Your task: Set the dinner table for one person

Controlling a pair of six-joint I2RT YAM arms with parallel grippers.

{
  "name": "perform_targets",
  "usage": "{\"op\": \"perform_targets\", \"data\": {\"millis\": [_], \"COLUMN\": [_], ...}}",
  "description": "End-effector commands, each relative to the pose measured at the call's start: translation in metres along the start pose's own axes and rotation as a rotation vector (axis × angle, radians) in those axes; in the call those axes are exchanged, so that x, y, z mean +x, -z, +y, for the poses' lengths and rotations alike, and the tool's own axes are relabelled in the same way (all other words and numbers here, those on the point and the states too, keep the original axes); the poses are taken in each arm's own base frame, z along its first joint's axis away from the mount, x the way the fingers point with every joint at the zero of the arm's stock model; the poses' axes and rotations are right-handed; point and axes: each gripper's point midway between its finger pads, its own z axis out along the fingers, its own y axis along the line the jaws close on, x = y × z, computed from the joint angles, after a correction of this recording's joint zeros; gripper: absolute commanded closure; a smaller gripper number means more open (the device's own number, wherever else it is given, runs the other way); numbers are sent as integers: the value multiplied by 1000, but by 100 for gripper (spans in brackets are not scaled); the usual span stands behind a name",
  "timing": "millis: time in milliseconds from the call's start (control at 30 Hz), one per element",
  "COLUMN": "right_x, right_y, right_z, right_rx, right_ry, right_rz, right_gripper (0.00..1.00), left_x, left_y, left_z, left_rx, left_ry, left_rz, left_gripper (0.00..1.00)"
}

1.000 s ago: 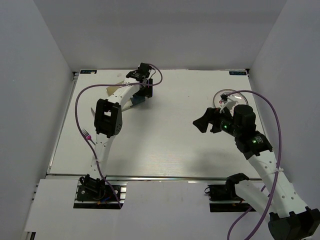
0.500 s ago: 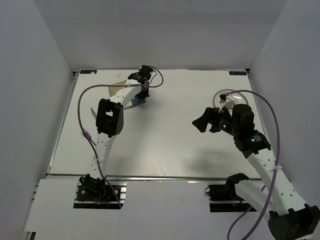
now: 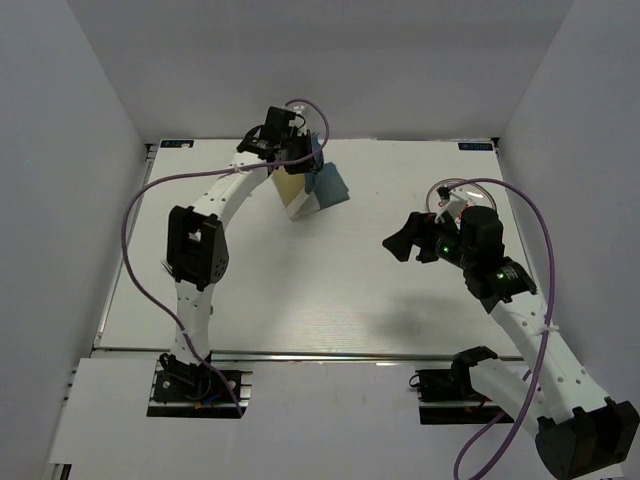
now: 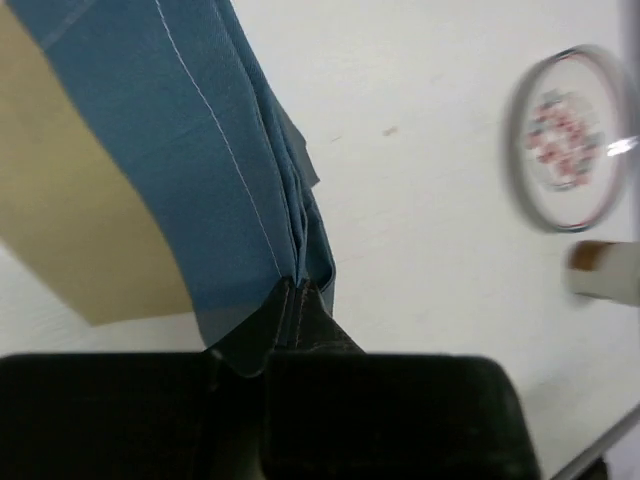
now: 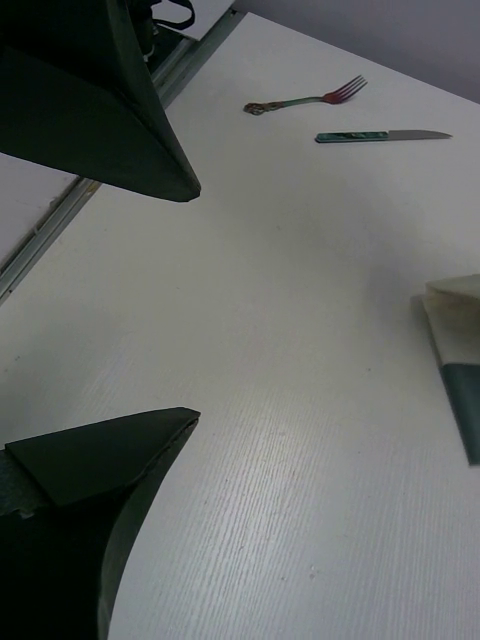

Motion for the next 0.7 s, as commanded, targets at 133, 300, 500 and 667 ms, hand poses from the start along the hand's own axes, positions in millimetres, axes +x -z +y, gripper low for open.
{"op": "perform_targets", "data": {"millis": [133, 300, 500, 667], "right_x": [-4, 3, 1, 2], "right_y": [-23, -52, -90, -131], "right_z": [-11, -14, -24, -51], "right_rx": [15, -23, -35, -7], "right_ry": [-54, -68, -57, 27], "right_rz": [-21, 23, 82, 132], "right_gripper": [11, 11, 11, 11], "left_x": [-5, 45, 103, 123], "left_y": [94, 132, 141, 160], "left_z": [-14, 52, 93, 113], "left_rx": [46, -237, -443, -574], "left_ry": [132, 300, 403, 437], "left_rz": [-220, -296, -205, -187], "left_gripper": [100, 96, 24, 2]}}
